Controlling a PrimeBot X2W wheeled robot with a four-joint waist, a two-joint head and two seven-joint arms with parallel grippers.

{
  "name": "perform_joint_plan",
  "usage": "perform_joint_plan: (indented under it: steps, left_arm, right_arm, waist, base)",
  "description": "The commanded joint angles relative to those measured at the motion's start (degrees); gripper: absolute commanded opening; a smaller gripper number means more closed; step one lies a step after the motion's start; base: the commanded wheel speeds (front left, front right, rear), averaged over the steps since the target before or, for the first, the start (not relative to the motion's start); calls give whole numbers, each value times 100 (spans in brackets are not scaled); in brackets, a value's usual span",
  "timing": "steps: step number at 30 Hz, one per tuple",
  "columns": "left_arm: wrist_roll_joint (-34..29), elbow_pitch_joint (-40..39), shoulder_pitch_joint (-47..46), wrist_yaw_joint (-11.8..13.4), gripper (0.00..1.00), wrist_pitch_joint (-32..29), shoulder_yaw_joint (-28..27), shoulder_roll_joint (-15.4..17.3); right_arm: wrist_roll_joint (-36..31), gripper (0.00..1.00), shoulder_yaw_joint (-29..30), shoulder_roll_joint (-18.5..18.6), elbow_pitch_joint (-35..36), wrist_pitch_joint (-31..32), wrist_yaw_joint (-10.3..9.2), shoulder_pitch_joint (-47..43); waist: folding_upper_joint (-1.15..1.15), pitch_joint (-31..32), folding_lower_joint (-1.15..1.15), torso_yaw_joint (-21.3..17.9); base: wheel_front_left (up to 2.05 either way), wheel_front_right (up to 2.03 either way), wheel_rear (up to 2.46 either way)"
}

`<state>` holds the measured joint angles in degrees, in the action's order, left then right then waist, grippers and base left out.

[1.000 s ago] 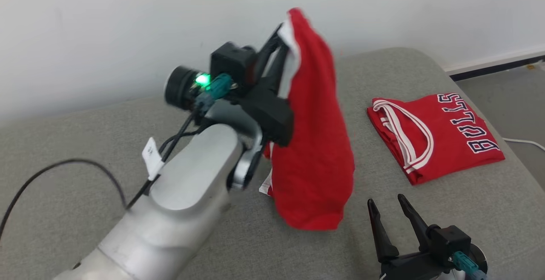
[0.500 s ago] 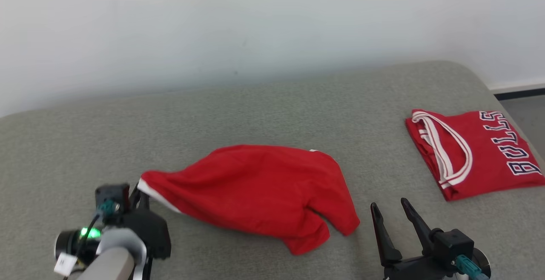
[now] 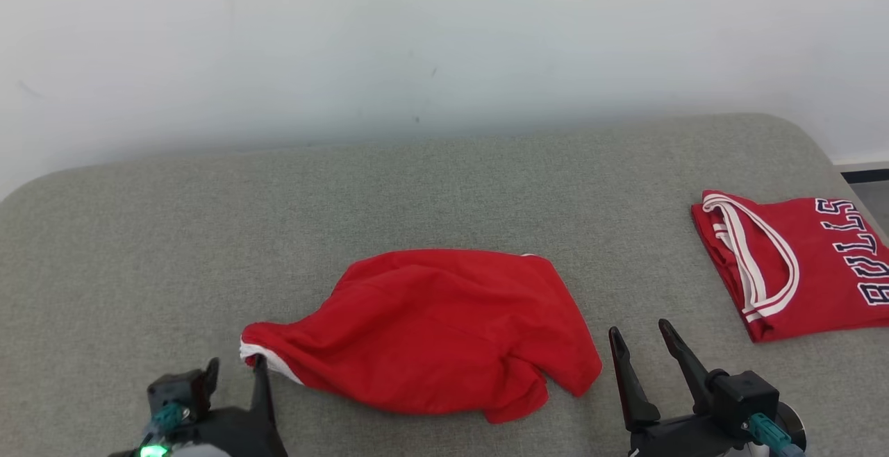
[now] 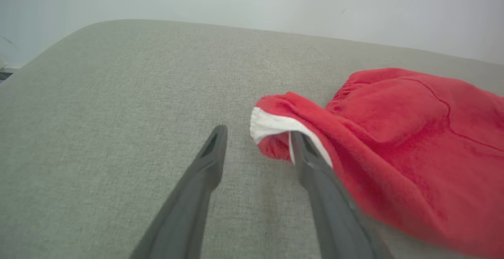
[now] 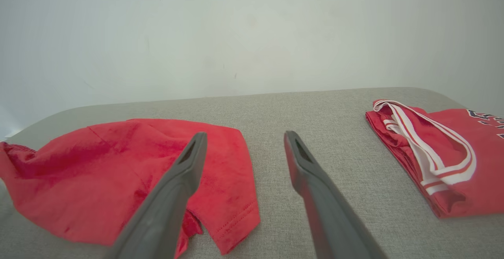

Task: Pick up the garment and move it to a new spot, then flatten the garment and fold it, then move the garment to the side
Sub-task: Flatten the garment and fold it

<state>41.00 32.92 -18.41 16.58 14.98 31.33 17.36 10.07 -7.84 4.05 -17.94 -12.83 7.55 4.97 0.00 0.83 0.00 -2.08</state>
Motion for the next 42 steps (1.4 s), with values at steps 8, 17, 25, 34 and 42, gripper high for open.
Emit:
perform_joint_plan:
  steps: [8,17,25,34,42]
  left_arm:
    - [-229,-508,764,82,100,17,-550,111]
    - [-798,-1940,1160,-102,100,12,-1166,28]
    - [-1827,-3318,1891,-1084,100,13,-2178,-612]
    - [-2461,-2819,2409,-1765,100,14,-2840,-1108]
    - [-2645,-2578,2501,-1960,100,13,-3193,-1270]
  right_arm:
    - [-24,100,85,21,44,1,-17,-86]
    - [9,100,46,6,30,168,-17,-133]
    - [60,100,-50,22,-24,255,-16,-156]
    - [98,100,-164,12,-268,450,-17,-283]
    - [256,100,-610,15,-654,1181,-17,-93]
  waist:
    - [0,27,0,-16]
    - [0,39,0,66]
    - [0,95,0,115]
    - [0,221,0,239]
    - [0,220,0,480]
  base:
    - [0,0,0]
    - [0,0,0]
    - [0,0,0]
    - [0,0,0]
    - [0,0,0]
